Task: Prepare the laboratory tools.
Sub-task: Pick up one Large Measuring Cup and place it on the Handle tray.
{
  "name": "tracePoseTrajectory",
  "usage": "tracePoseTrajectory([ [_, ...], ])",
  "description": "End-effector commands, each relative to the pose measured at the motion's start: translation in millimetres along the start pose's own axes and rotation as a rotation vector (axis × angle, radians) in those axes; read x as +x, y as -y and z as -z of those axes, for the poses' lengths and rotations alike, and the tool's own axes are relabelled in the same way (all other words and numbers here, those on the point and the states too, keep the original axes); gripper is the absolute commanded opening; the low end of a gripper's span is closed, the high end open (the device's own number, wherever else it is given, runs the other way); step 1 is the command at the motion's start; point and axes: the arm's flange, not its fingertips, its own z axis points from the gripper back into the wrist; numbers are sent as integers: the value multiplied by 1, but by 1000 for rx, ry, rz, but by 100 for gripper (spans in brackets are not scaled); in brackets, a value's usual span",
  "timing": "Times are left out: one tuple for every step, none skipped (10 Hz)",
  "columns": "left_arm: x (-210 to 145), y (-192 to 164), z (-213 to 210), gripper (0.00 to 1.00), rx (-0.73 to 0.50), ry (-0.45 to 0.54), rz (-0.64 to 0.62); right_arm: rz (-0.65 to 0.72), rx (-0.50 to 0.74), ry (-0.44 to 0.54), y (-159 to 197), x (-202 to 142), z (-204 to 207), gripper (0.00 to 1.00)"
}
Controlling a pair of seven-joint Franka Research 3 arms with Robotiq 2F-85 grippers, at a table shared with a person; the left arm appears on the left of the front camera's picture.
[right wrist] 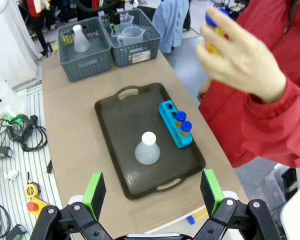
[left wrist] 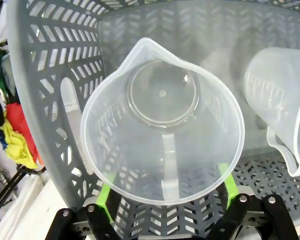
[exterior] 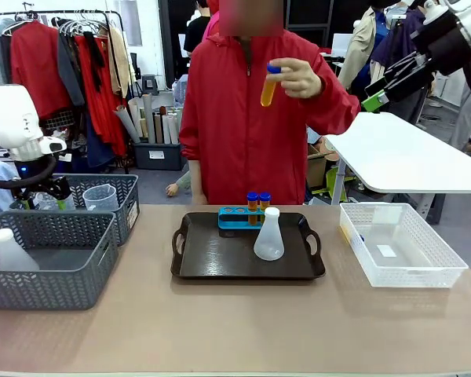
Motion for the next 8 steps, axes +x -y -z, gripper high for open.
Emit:
tracePoseTrajectory([
  [2, -6, -4, 58, 1, 26, 11, 0, 6, 13, -1, 1, 0, 100],
  [3, -7, -5, 39, 3, 27, 11, 0, 6, 13, -1, 1, 0, 100],
  [3, -8, -5, 19, 5, 30, 9, 0, 6, 13, -1, 1, 0, 100],
  [3, -8, -6, 0, 8, 31, 8, 0, 6, 13, -1, 1, 0, 100],
  [3, -10, -6, 0, 11, 30, 7, 0, 6, 13, -1, 1, 0, 100],
  [2, -9, -10, 0, 10, 35, 8, 0, 6, 13, -1, 1, 0, 100],
  [1, -8, -15, 0, 11, 40, 11, 0, 6, 13, -1, 1, 0, 100],
  [-1, -6, -24, 0, 11, 45, 17, 0, 6, 13, -1, 1, 0, 100],
])
